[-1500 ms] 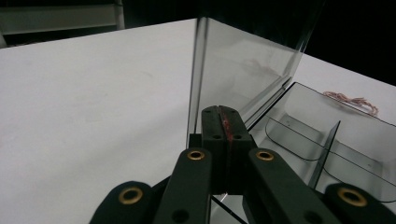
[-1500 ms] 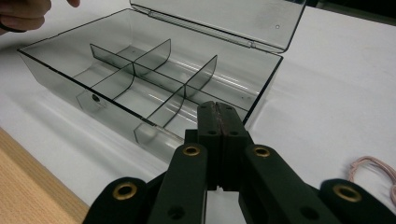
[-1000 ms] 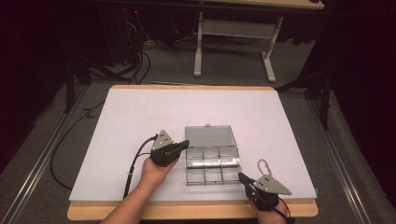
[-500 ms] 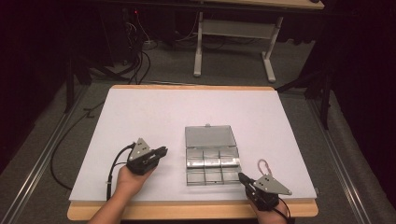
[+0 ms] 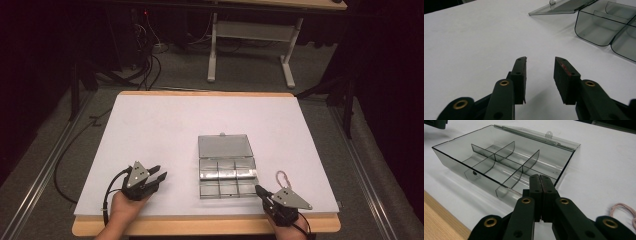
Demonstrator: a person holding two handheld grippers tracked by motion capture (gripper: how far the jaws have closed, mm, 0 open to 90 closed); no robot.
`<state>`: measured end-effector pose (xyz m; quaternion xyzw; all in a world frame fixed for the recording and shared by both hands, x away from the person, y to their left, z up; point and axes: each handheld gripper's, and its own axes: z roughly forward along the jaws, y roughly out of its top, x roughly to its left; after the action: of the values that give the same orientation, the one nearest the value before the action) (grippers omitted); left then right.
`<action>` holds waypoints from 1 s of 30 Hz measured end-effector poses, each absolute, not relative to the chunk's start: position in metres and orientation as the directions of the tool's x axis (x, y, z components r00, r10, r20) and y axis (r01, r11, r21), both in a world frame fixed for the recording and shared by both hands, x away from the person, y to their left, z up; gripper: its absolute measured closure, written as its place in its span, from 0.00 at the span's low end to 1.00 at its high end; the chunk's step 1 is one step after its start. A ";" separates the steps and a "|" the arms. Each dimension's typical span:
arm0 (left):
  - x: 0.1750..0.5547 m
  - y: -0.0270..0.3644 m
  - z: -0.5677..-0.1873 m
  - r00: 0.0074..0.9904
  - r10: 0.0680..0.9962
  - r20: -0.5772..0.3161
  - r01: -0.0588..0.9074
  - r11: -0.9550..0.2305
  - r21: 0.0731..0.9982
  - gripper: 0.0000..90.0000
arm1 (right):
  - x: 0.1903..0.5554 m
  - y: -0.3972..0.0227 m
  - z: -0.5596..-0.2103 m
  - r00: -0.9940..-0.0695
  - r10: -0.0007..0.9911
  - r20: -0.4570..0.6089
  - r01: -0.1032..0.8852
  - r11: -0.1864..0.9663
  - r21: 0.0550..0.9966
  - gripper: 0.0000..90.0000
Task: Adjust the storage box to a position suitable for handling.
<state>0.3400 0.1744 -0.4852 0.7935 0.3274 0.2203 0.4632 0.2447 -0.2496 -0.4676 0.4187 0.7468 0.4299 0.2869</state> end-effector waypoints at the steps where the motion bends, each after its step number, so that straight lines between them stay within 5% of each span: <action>1: 0.340 0.174 -0.485 0.689 0.724 0.046 0.315 -0.357 0.879 0.67 | 0.245 -0.250 -0.468 -0.485 0.872 -0.068 0.379 0.279 0.882 0.99; 30: 0.342 0.177 -0.485 0.713 0.702 0.011 0.326 -0.345 0.880 0.64 | 0.250 -0.294 -0.472 -0.346 0.937 -0.043 0.423 0.197 0.885 0.92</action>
<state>0.3424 0.1768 -0.4854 0.7956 0.3227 0.1989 0.4725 0.2503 -0.2939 -0.4717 0.4799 0.7085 0.4137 0.3109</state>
